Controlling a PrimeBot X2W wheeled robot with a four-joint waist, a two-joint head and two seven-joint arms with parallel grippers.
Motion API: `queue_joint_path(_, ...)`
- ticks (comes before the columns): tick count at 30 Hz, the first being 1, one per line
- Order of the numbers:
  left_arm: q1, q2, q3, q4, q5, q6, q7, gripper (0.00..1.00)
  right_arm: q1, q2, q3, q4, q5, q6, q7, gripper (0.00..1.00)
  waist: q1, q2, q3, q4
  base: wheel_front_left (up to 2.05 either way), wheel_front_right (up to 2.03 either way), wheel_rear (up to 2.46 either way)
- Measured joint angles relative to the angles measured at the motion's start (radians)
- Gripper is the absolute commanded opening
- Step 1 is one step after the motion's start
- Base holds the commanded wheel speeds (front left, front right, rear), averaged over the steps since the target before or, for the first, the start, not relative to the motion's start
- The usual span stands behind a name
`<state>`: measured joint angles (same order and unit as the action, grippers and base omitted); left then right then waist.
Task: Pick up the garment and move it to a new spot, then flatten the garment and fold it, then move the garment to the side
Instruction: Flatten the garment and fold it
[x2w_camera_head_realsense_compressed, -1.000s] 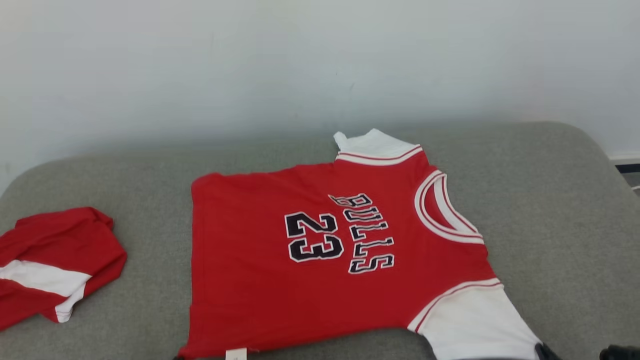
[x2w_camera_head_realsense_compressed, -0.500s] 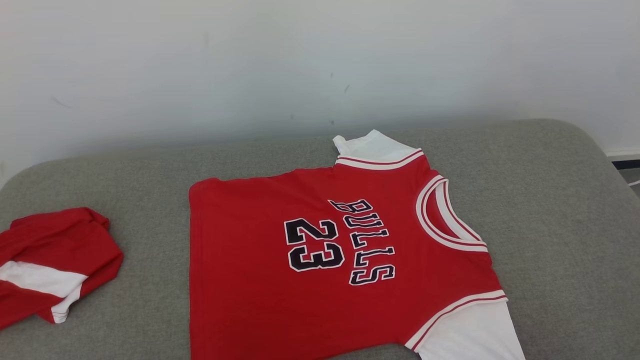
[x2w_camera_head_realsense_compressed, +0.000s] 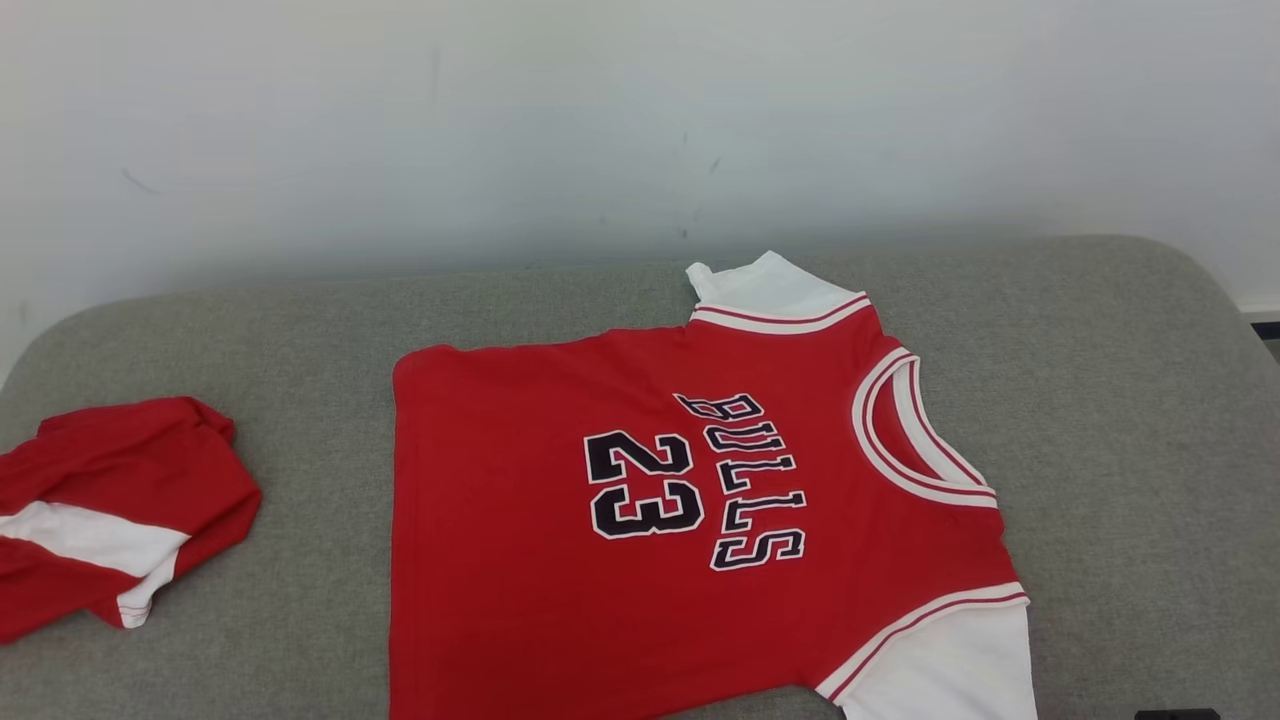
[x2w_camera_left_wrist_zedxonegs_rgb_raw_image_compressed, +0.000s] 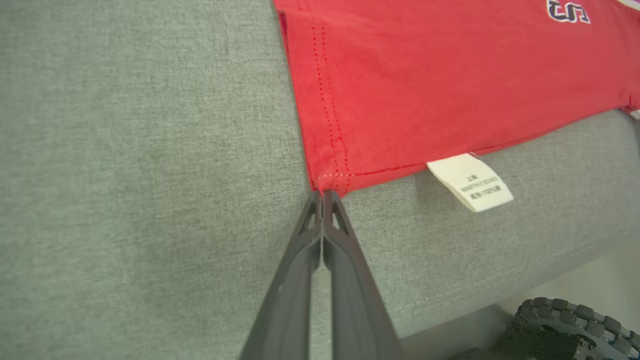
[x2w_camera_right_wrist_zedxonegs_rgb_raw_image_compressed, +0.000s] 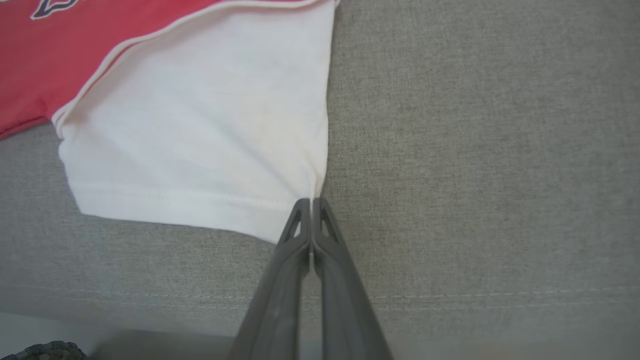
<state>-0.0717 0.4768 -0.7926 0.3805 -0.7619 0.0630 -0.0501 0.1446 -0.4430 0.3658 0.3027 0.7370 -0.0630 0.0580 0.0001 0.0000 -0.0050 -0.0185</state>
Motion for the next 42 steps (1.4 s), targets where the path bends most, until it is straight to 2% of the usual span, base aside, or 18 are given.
queue_joint_path(1, 0.000, -0.001, 0.001, 0.002, 0.000, 0.001, 0.000, 0.82, -0.004, 0.001, 0.002, 0.004, 0.000, -0.003, 0.004, 0.00, 0.0000, 0.0000, 0.000, 0.001, 0.00, 0.00, 0.00)
queue_joint_path(2, 0.000, -0.002, 0.005, 0.005, -0.001, 0.008, 0.000, 1.00, -0.010, 0.002, 0.004, 0.009, -0.001, -0.007, 0.004, 0.40, 0.0000, 0.0000, 0.001, 0.001, 0.00, 0.00, 0.00)
queue_joint_path(3, 0.000, -0.003, 0.007, 0.009, -0.003, 0.008, 0.000, 1.00, -0.012, 0.002, 0.004, 0.010, -0.001, -0.007, 0.004, 0.92, 0.0000, 0.0000, 0.001, 0.002, 0.00, 0.00, 0.00)
queue_joint_path(4, 0.000, -0.003, 0.008, 0.016, -0.003, 0.009, 0.000, 1.00, -0.012, 0.003, 0.003, 0.012, -0.001, -0.008, 0.004, 1.00, 0.0000, 0.0000, 0.001, 0.002, 0.00, 0.00, 0.00)
queue_joint_path(12, 0.007, 0.000, 0.039, -0.001, -0.032, 0.014, -0.003, 1.00, -0.008, -0.004, -0.051, 0.002, 0.031, -0.009, 0.003, 1.00, 0.0000, 0.0001, 0.002, 0.004, 0.00, 0.00, 0.00)
queue_joint_path(14, 0.010, 0.016, 0.053, -0.029, -0.043, 0.016, -0.003, 1.00, -0.003, -0.014, -0.083, -0.024, 0.067, -0.007, -0.006, 1.00, 0.0000, 0.0000, 0.001, 0.005, 0.00, 0.00, 0.00)
queue_joint_path(18, 0.083, 0.082, 0.130, -0.123, -0.086, 0.034, -0.044, 1.00, 0.015, -0.040, -0.150, -0.118, 0.137, 0.023, -0.028, 1.00, -0.0001, 0.0000, 0.000, 0.000, 0.00, 0.00, 0.00)
queue_joint_path(24, 0.082, 0.107, 0.221, -0.268, -0.080, 0.048, -0.145, 1.00, 0.006, -0.049, -0.202, -0.220, 0.119, 0.018, -0.111, 1.00, -0.0001, 0.0000, -0.003, -0.001, 0.00, 0.00, 0.00)
queue_joint_path(27, 0.077, 0.107, 0.265, -0.292, -0.027, 0.061, -0.179, 1.00, -0.024, -0.050, -0.200, -0.260, 0.051, 0.007, -0.163, 1.00, -0.0001, 0.0000, -0.006, 0.004, 0.00, 0.00, 0.00)
queue_joint_path(31, 0.060, 0.075, 0.337, -0.293, 0.077, 0.068, -0.195, 1.00, -0.077, -0.034, -0.206, -0.298, -0.011, -0.012, -0.237, 1.00, 0.0000, 0.0001, -0.005, 0.009, 0.00, 0.00, 0.00)
queue_joint_path(36, 0.068, -0.043, 0.478, -0.250, 0.188, 0.068, -0.200, 1.00, -0.102, -0.032, -0.194, -0.304, -0.094, -0.028, -0.285, 1.00, 0.0000, 0.0000, 0.000, 0.015, 0.00, 0.00, 0.00)
queue_joint_path(42, 0.091, -0.143, 0.604, -0.206, 0.306, 0.067, -0.200, 1.00, -0.114, 0.001, -0.175, -0.290, -0.144, -0.037, -0.295, 1.00, 0.0000, 0.0001, 0.012, 0.017, 0.00, 0.00, 0.00)
